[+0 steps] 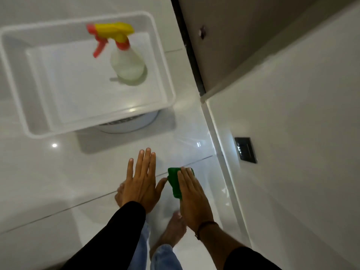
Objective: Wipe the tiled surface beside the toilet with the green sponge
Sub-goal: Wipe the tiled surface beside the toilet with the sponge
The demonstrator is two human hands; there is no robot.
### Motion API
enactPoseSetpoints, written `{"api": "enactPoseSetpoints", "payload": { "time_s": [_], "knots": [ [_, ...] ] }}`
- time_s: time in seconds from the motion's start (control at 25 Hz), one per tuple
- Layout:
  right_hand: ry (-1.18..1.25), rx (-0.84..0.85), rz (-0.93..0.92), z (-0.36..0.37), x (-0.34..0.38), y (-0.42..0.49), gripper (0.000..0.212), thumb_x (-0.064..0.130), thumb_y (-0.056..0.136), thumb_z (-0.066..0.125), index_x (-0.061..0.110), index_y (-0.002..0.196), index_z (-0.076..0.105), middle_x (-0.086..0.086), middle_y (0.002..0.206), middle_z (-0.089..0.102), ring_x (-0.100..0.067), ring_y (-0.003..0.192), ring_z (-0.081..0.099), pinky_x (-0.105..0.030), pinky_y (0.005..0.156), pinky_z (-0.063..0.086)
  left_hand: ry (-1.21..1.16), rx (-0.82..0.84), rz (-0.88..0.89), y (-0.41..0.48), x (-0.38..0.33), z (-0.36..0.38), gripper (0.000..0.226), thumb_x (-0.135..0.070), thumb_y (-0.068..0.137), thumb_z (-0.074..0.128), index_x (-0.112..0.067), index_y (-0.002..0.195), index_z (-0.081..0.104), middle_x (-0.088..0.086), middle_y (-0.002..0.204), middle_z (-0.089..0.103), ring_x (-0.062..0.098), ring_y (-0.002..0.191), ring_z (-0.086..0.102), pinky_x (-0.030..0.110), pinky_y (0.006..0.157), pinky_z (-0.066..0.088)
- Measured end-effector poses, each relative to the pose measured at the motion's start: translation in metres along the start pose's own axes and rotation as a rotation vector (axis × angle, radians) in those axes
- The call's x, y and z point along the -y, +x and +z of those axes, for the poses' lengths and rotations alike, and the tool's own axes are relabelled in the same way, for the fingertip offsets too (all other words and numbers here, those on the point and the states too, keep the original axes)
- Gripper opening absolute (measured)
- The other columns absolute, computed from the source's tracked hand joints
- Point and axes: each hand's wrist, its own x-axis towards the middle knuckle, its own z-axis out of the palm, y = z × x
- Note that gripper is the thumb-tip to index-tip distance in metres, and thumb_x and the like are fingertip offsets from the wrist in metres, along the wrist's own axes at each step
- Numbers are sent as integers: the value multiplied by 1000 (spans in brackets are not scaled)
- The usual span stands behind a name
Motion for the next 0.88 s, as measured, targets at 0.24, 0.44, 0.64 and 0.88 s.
{"api": "enactPoseSetpoints", "payload": {
  "time_s": [0.24, 0.44, 0.64, 0.88],
  "knots": [
    [-106, 5, 14, 69, -108, 74, 77, -4, 94, 56, 10, 160, 21, -12, 168, 21, -30, 157, 12, -52, 125, 24, -48, -65, 81, 89, -26, 102, 83, -55, 108, 44, -2, 169, 27, 23, 181, 23, 40, 169, 19, 65, 136, 19],
    [-194, -108, -60, 86, -166, 195, 68, -5, 95, 30, 7, 161, 19, -13, 170, 19, -30, 158, 8, -39, 128, 3, -22, -167, 96, 195, -46, 149, 83, -49, 106, 50, 0, 168, 24, 23, 181, 20, 40, 170, 15, 63, 136, 15],
    [-248, -39, -60, 95, -200, 235, 81, 15, 92, 46, 10, 163, 7, -10, 173, 3, -26, 159, -5, -46, 129, 4, -39, -192, 49, 236, -50, 197, 87, -53, 108, 41, -2, 172, 12, 21, 184, 8, 40, 171, 7, 66, 136, 11],
    [-240, -168, -114, 115, -191, 248, 90, 56, 96, 48, 5, 162, 12, -16, 171, 7, -29, 159, 1, -48, 129, 5, -27, -275, 62, 237, -47, 211, 82, -56, 112, 18, -3, 173, 8, 20, 185, 3, 37, 172, 0, 66, 137, 7]
  ]
}}
